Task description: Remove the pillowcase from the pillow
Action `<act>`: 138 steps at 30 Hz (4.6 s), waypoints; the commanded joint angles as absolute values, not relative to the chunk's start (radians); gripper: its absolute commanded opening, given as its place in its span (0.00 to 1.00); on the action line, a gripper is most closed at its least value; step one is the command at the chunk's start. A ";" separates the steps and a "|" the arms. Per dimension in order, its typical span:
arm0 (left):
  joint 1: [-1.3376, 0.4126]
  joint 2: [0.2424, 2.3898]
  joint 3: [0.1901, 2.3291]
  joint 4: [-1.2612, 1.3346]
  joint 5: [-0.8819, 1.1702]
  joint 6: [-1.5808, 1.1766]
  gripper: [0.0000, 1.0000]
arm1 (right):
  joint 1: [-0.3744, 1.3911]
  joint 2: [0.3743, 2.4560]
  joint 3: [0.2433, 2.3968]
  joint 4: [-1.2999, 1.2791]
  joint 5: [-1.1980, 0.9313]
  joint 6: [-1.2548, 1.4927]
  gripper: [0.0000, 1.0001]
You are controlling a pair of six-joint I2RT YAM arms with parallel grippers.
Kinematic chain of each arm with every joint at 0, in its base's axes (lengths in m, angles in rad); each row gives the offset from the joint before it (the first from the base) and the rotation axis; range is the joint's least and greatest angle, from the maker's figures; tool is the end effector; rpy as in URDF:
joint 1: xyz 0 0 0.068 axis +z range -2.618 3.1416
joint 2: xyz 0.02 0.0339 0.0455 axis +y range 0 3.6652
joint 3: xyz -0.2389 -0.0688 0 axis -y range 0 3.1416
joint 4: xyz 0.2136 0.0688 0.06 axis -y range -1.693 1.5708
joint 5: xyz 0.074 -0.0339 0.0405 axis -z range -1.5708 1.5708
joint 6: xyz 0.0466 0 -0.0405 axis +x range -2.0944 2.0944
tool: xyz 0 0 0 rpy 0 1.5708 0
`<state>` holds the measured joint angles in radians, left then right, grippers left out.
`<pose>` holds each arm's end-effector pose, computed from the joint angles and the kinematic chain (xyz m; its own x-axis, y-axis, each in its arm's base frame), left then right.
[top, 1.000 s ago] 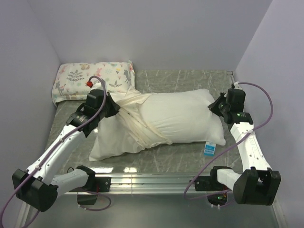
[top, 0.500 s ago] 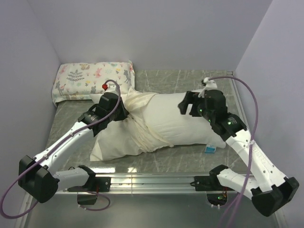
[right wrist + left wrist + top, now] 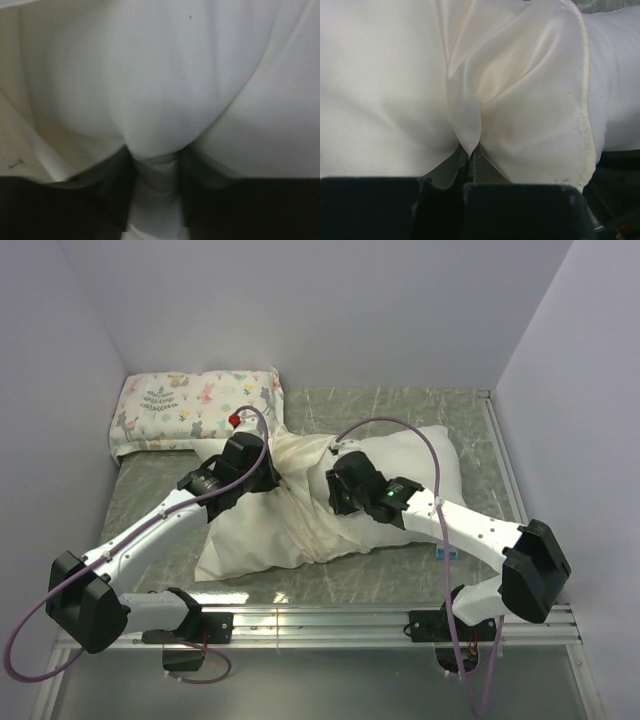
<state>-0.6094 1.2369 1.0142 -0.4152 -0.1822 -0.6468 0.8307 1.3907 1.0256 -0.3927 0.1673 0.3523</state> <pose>0.2177 -0.1416 0.2792 -0.6570 -0.2642 -0.7061 0.0597 0.9154 -0.3980 0.1981 0.2054 0.2459 -0.6581 -0.2161 -0.7212 -0.4469 0.8831 0.1432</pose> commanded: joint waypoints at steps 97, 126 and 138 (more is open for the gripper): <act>-0.488 1.086 0.966 -0.226 0.012 -0.621 0.99 | 0.169 0.992 1.118 -0.385 -0.167 0.538 0.00; 0.041 0.962 0.942 -0.498 -0.072 -0.597 0.01 | 0.098 1.008 1.261 -0.480 -0.084 0.468 0.00; 0.138 0.905 0.825 -0.440 0.136 -0.615 0.01 | 0.037 1.107 1.341 -0.395 -0.095 0.540 0.00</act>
<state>0.1360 0.9485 0.8490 -0.4751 0.0452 -0.6212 0.0414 1.0927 1.3270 -0.6193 -0.0948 0.4911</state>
